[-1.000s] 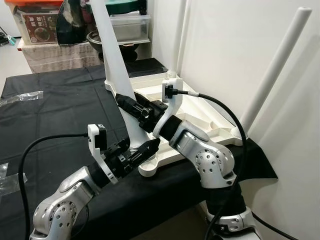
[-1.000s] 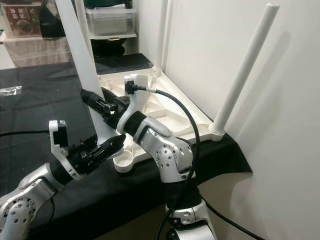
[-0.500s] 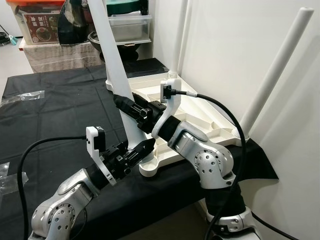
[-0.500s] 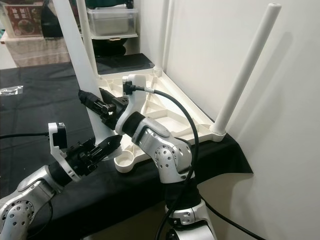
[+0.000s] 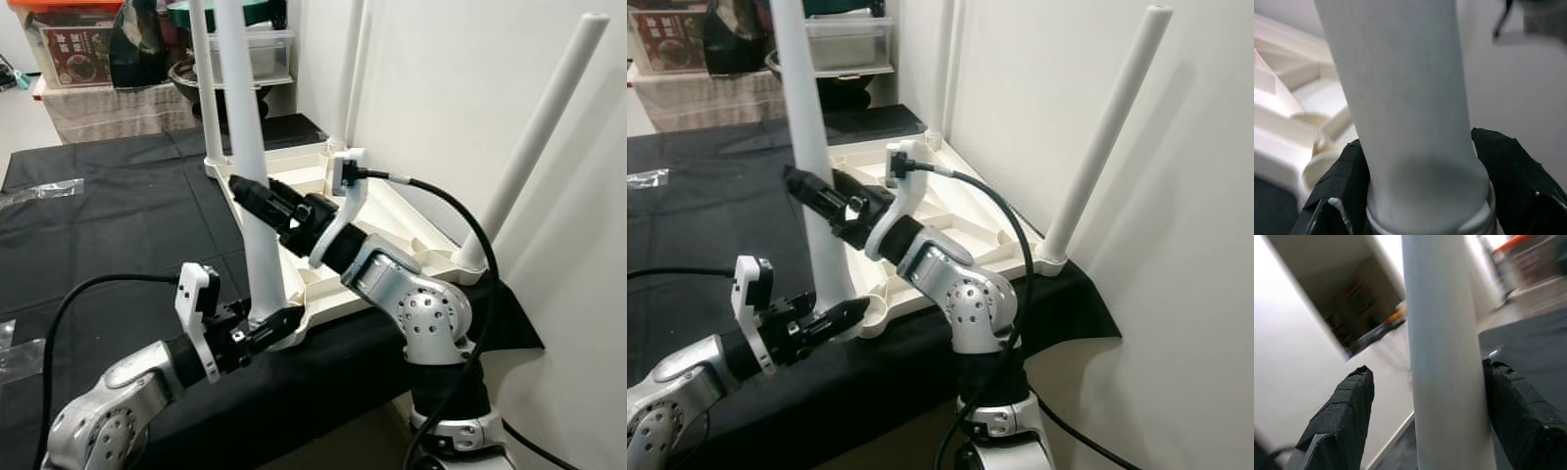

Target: Building children table

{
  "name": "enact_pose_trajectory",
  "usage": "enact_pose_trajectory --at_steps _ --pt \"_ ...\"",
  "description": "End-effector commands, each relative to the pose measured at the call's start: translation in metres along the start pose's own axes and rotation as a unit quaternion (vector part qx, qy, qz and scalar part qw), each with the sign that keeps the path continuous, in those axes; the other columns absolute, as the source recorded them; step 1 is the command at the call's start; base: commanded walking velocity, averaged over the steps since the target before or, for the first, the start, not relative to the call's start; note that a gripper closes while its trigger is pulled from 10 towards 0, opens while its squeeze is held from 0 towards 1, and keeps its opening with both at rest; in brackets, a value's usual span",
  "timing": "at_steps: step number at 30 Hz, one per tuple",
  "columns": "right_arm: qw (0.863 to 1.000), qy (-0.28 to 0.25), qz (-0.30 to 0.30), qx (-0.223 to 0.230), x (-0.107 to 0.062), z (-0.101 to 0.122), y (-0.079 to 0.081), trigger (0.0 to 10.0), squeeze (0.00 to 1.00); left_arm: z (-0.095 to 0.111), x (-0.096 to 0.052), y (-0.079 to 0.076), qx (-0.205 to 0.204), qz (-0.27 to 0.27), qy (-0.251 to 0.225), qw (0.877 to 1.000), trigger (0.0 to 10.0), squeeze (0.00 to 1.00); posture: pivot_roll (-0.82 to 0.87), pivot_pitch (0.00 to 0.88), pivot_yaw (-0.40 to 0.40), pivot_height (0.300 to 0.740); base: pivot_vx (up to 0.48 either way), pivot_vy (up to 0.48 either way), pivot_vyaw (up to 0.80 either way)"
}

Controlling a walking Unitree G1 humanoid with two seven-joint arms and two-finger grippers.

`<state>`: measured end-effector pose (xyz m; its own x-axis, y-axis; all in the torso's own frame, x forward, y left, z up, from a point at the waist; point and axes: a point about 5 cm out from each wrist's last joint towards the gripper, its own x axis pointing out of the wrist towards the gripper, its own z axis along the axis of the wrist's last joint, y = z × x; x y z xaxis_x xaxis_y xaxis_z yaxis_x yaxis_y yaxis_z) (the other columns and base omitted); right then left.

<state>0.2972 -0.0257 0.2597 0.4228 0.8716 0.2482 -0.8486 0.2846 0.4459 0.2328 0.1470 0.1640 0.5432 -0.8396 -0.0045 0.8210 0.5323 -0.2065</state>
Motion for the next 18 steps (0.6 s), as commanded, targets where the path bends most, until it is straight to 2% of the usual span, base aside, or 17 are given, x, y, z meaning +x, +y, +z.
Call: enact_pose_trajectory --at_steps 1,2,5,8,9,14,18 --pt "0.998 0.050 0.021 0.011 -0.002 -0.007 0.003 10.0 0.00 -0.001 -0.006 -0.003 0.034 -0.018 0.032 0.999 10.0 0.00 0.07 0.000 -0.074 0.740 0.000 0.000 0.00" --pt "0.998 0.050 0.021 0.011 -0.002 -0.007 0.003 10.0 0.00 -0.001 -0.006 -0.003 0.034 -0.018 0.032 0.999 10.0 0.00 0.07 0.000 -0.074 0.740 0.000 0.000 0.00" --pt "0.995 0.097 -0.006 0.016 -0.008 -0.019 -0.008 10.0 0.00 0.001 -0.013 -0.003 0.065 -0.036 0.064 0.995 10.0 0.00 0.07 0.000 -0.074 0.740 0.000 0.000 0.00" --pt "0.994 0.104 -0.011 0.018 -0.010 -0.021 -0.010 10.0 0.00 0.001 -0.014 -0.004 0.070 -0.041 0.070 0.994 10.0 0.00 0.07 0.000 -0.074 0.740 0.000 0.000 0.00" --pt "0.992 0.121 -0.019 0.019 -0.011 -0.026 -0.013 10.0 0.00 0.000 -0.019 -0.006 0.080 -0.060 0.094 0.991 10.0 0.00 0.07 0.000 -0.076 0.740 0.000 0.000 0.00" --pt "0.991 0.127 -0.027 0.020 -0.011 -0.027 -0.015 10.0 0.00 -0.004 -0.023 -0.007 0.087 -0.076 0.114 0.987 10.0 0.00 0.07 0.000 -0.072 0.740 0.000 0.000 0.00" --pt "0.993 0.111 -0.044 0.024 -0.009 -0.024 -0.019 10.0 0.00 -0.004 -0.022 -0.008 0.088 -0.083 0.113 0.986 10.0 0.00 0.07 0.000 -0.073 0.740 0.000 0.000 0.00"
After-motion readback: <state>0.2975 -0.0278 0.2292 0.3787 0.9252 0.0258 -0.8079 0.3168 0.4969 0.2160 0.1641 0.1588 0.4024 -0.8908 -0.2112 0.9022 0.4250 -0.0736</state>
